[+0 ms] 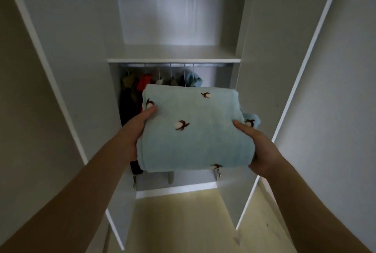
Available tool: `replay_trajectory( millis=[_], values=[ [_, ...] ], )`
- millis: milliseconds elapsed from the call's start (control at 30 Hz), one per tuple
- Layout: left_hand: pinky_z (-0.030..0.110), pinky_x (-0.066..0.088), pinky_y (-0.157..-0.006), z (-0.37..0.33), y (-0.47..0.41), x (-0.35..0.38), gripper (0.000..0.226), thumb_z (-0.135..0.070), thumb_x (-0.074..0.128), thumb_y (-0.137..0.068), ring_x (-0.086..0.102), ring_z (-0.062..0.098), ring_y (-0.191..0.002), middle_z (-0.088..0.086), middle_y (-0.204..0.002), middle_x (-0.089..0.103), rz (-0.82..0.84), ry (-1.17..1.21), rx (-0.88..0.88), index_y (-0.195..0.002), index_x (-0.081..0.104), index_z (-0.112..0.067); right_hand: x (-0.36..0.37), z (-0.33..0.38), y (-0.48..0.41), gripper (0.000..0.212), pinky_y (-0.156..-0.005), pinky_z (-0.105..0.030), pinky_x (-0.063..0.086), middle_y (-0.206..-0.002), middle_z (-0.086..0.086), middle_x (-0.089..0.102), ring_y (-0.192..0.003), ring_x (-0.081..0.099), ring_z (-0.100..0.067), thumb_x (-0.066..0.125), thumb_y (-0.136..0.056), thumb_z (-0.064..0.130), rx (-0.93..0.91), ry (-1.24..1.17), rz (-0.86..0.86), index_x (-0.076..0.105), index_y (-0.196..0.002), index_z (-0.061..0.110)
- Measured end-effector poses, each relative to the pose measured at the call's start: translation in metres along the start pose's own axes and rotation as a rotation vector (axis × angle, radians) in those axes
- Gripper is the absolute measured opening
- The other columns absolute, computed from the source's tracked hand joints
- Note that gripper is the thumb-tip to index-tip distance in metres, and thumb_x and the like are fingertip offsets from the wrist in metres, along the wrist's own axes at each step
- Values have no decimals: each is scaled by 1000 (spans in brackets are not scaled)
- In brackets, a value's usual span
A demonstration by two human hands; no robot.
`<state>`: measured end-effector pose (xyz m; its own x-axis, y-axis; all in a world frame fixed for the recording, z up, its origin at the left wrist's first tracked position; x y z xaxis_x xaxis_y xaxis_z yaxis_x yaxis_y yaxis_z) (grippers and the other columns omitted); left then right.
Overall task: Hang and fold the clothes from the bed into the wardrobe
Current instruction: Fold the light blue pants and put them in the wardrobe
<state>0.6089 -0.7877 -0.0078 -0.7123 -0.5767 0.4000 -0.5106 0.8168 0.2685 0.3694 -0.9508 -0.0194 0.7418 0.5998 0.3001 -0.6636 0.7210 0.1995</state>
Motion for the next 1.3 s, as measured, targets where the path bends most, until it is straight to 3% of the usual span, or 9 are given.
replay_trajectory(
  millis=[100,233,467,800,900,1100,1167,1233,1300],
  values=[
    [47,60,-64,-49,-68,13,34,-40,69,-85,74,36,-92,14,-109,75,36,-17,65,-110,76,-18,9,48,-72,65,-80,-42,57,-114,-8,74,-103,71,-29,87,-64,49,-62,18,34,68,-119,21],
    [43,60,-59,-124,-157,29,28,-34,63,-89,75,34,-84,13,-104,76,53,-61,172,-108,74,-17,20,115,-167,57,-86,-41,55,-116,-8,73,-104,71,-27,80,-73,43,-147,43,29,67,-123,19],
    [36,60,-59,-242,-293,65,27,-33,63,-90,75,28,-78,11,-98,77,86,-112,263,-108,71,-15,42,217,-304,51,-66,-39,60,-112,-8,74,-98,73,-28,81,-72,39,-243,45,30,68,-118,20],
    [35,59,-58,-304,-447,87,28,-34,60,-90,74,27,-70,11,-90,77,88,-131,220,-105,72,-14,42,291,-467,52,-65,-38,60,-109,-9,75,-93,74,-28,80,-70,36,-262,83,59,69,-116,16],
    [38,59,-67,-327,-480,89,29,-24,58,-87,74,31,-78,14,-99,76,60,-138,275,-110,70,-12,40,308,-507,57,-71,-38,60,-114,-10,73,-100,72,-28,83,-69,29,-287,114,96,67,-121,12],
    [36,60,-72,-389,-544,118,38,4,47,-78,73,31,-90,11,-105,74,88,-238,424,-104,70,-12,37,365,-565,57,-77,-42,60,-112,-8,74,-101,72,-26,85,-61,2,-527,222,99,69,-115,13],
    [38,57,-84,-404,-563,129,45,13,49,-78,68,29,-101,8,-111,72,96,-293,492,-110,68,-13,30,382,-579,53,-77,-43,60,-105,-8,76,-94,73,-27,83,-64,-8,-651,260,23,69,-113,8],
    [39,52,-92,-415,-583,132,45,8,55,-87,63,23,-106,3,-119,69,60,-312,575,-122,63,-18,24,395,-586,41,-73,-42,60,-92,-14,74,-81,71,-30,79,-69,-13,-795,397,-63,67,-106,1],
    [34,51,-88,-406,-605,130,33,-8,55,-96,62,17,-104,-2,-118,69,53,-364,606,-127,61,-20,15,396,-592,36,-78,-36,58,-98,-13,71,-87,67,-26,74,-76,-13,-901,585,-162,65,-107,5]
  ],
)
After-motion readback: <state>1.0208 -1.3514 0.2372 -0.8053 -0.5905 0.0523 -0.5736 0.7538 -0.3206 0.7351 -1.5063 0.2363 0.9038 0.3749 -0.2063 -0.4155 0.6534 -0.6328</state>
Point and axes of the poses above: each hand's wrist, its own y-axis away from the middle knuckle, its own x-axis out of the palm, z = x × y, the point moved 10 cm from there along -y, towards the middle knuckle
